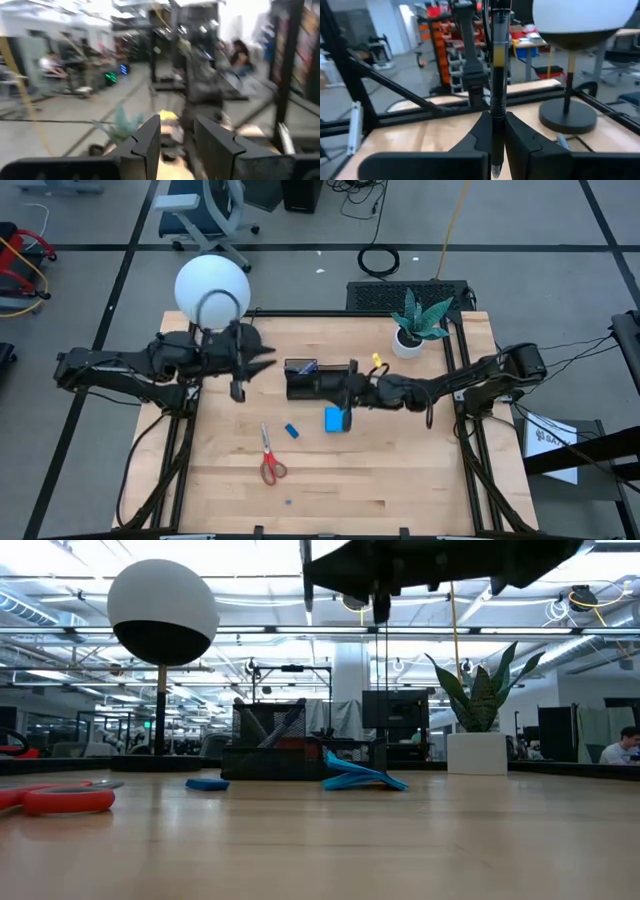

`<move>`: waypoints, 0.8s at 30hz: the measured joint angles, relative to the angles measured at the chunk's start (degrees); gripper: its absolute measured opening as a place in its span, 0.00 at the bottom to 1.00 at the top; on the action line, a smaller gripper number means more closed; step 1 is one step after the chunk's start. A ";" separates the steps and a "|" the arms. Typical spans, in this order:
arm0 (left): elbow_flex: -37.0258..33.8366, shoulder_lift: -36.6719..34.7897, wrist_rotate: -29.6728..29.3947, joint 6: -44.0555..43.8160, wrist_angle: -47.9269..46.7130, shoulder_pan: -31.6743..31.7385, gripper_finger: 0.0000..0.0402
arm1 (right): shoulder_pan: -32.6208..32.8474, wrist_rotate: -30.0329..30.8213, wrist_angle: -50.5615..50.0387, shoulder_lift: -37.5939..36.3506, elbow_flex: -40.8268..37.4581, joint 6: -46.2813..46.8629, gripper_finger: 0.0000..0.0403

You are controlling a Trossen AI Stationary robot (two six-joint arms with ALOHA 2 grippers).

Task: Pick and place office supplies into organizer
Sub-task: Put the black pen into the black mesh organizer

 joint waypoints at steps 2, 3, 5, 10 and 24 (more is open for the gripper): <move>0.00 0.91 3.59 0.53 -1.54 0.01 0.32 | -1.40 -2.47 0.76 -0.31 -0.28 -0.06 0.05; 0.00 1.51 5.00 0.57 -1.56 0.01 0.32 | -2.00 -3.76 0.77 -0.29 -0.28 -0.18 0.05; 0.00 2.40 6.39 -0.01 -1.53 -0.04 0.32 | -3.05 -5.85 0.71 -0.20 -0.13 -0.99 0.05; 0.00 3.88 6.36 1.19 -5.91 0.01 0.32 | -5.62 -10.04 0.62 -0.69 0.22 -2.71 0.05; -0.04 9.33 -1.71 6.44 -5.14 0.17 0.32 | -13.42 -22.18 3.98 -0.77 0.33 -8.41 0.05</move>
